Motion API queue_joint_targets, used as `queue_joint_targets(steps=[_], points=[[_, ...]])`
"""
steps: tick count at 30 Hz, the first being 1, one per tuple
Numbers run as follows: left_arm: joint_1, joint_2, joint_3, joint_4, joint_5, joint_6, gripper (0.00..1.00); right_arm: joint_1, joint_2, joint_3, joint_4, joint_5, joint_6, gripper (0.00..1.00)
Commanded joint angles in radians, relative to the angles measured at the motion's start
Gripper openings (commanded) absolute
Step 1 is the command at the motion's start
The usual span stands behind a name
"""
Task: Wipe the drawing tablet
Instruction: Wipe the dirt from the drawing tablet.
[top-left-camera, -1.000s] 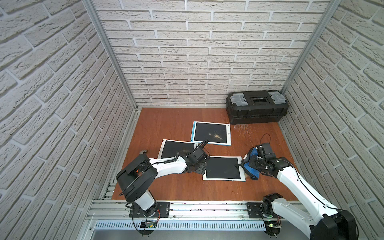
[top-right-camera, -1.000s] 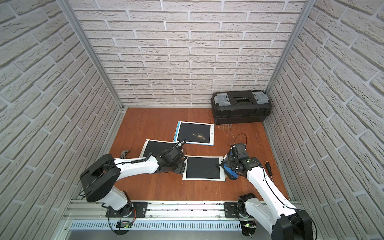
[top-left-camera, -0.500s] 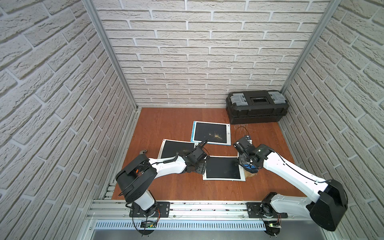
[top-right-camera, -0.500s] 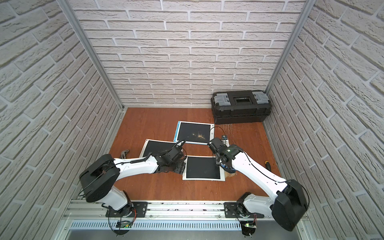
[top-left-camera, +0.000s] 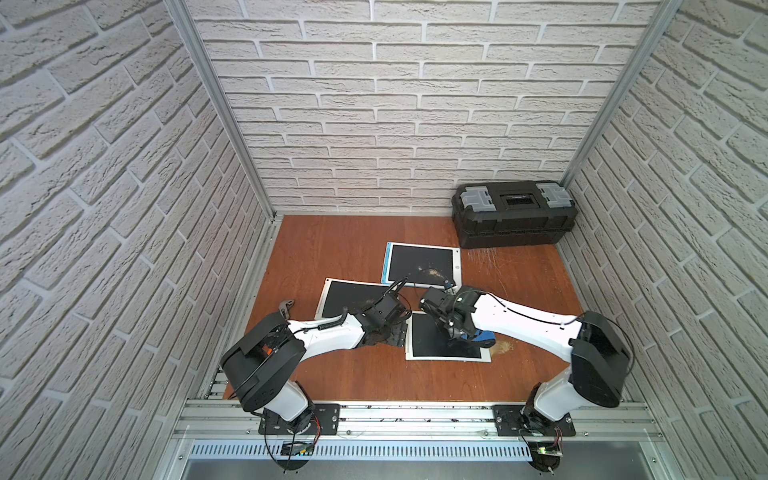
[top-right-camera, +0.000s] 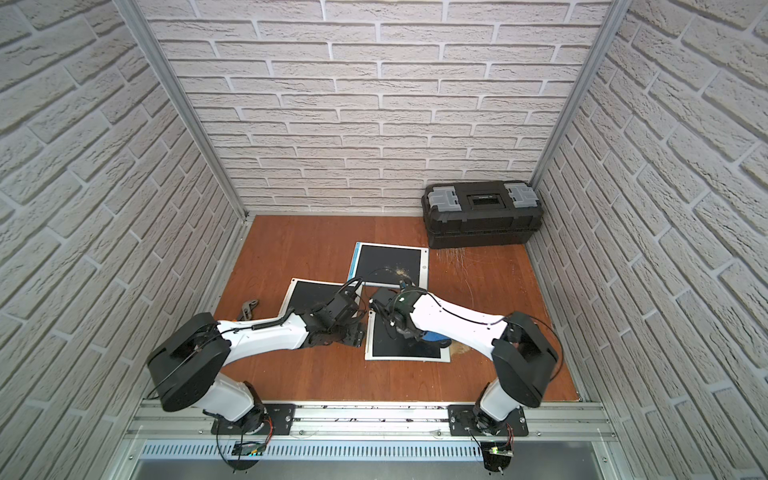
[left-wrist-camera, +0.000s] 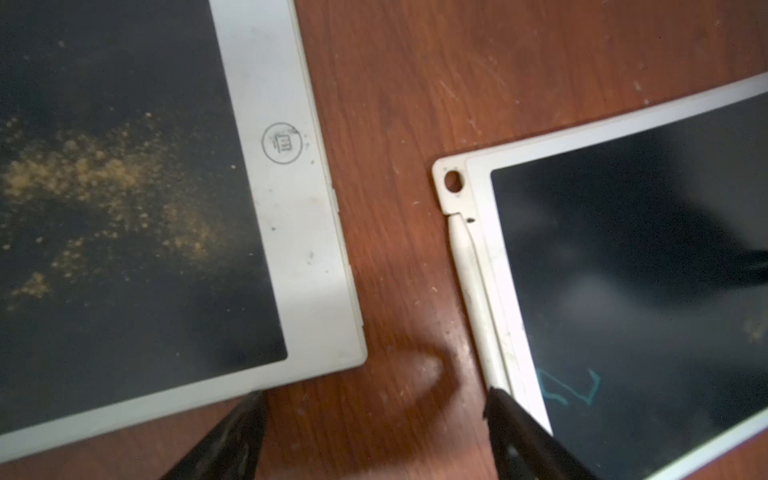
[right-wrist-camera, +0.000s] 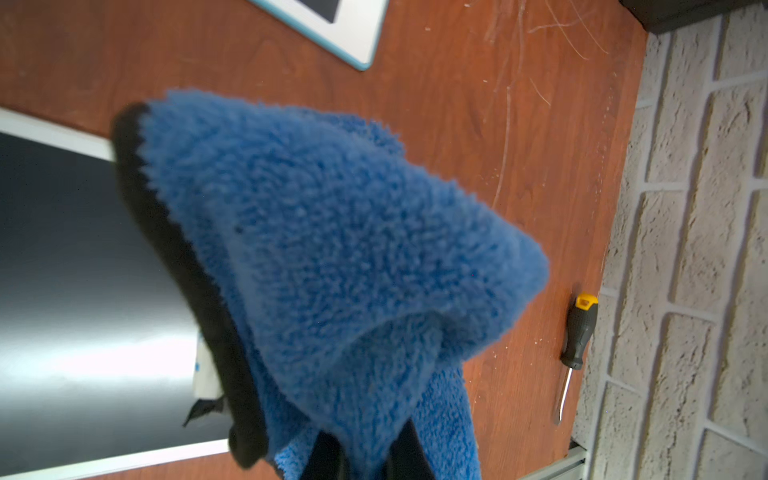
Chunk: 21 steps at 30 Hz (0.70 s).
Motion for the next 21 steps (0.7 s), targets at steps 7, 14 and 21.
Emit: queue_joint_targets(steps=[7,14,21], points=[[0.022,0.002,-0.107,-0.132,0.016,-0.013,0.85,0.099,0.132,0.068,0.035,-0.072,0.047,0.03],[0.027,-0.007,-0.116,-0.112,0.035,-0.005,0.87,0.099,0.152,0.007,0.176,-0.206,0.053,0.03],[-0.016,0.050,-0.029,-0.165,0.010,0.032,0.89,0.063,0.191,-0.102,0.332,-0.317,0.090,0.03]])
